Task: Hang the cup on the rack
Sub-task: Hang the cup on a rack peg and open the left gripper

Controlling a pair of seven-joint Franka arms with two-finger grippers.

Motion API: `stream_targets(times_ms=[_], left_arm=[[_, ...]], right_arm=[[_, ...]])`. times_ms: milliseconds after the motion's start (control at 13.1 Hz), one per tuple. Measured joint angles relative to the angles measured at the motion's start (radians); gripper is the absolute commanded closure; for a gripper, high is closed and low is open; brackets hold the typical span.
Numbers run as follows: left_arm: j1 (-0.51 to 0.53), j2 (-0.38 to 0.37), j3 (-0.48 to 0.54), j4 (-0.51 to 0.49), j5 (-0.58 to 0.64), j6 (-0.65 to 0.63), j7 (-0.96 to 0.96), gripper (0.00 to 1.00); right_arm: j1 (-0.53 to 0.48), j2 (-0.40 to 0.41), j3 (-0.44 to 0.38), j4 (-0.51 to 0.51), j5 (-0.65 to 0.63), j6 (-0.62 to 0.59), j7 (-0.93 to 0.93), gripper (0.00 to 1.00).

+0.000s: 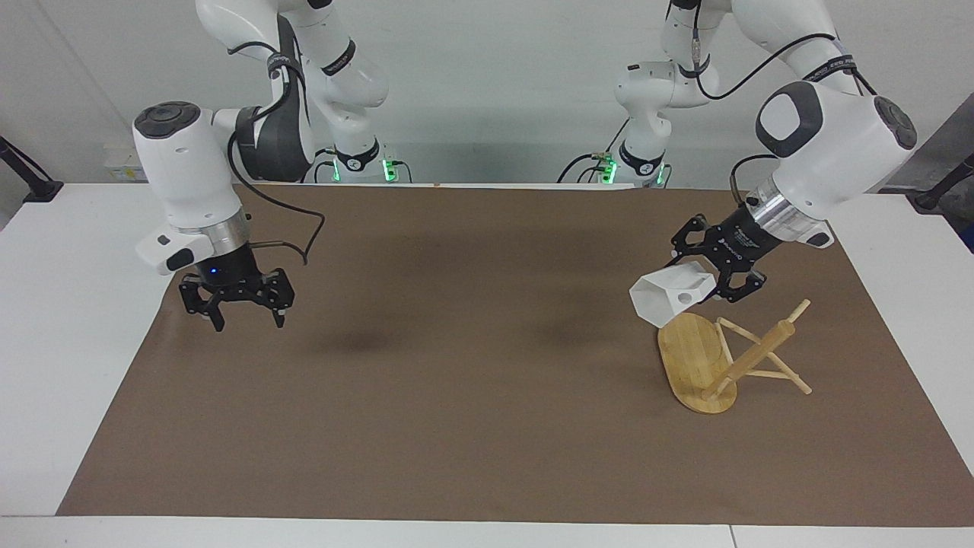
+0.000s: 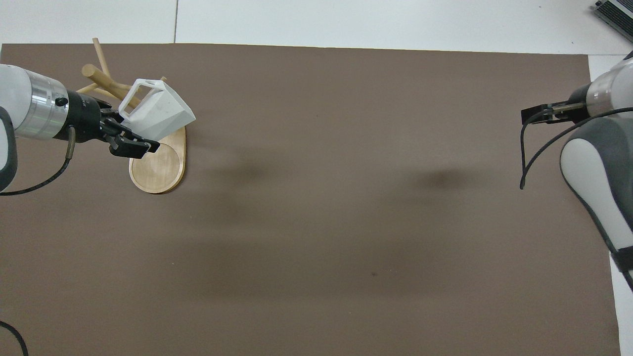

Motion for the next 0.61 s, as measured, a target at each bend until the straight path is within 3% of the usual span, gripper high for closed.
stream_targets(times_ms=[305, 534, 610], left_arm=[[-0.004, -0.005, -0.007, -0.041, 0.04, 0.107, -0.134, 1.0], [-0.004, -0.01, -0.009, -0.047, 0.061, 0.139, -0.209, 1.0], [-0.002, -0.011, -0.007, -0.048, 0.062, 0.146, -0.219, 0.85]], right_arm=[[0.002, -0.019, 0.006, 0.155, 0.0, -0.246, 0.072, 0.0], [0.003, -0.03, 0.007, 0.215, 0.0, -0.364, 0.109, 0.0], [0.003, -0.04, 0.007, 0.22, 0.0, -0.39, 0.112, 0.0]])
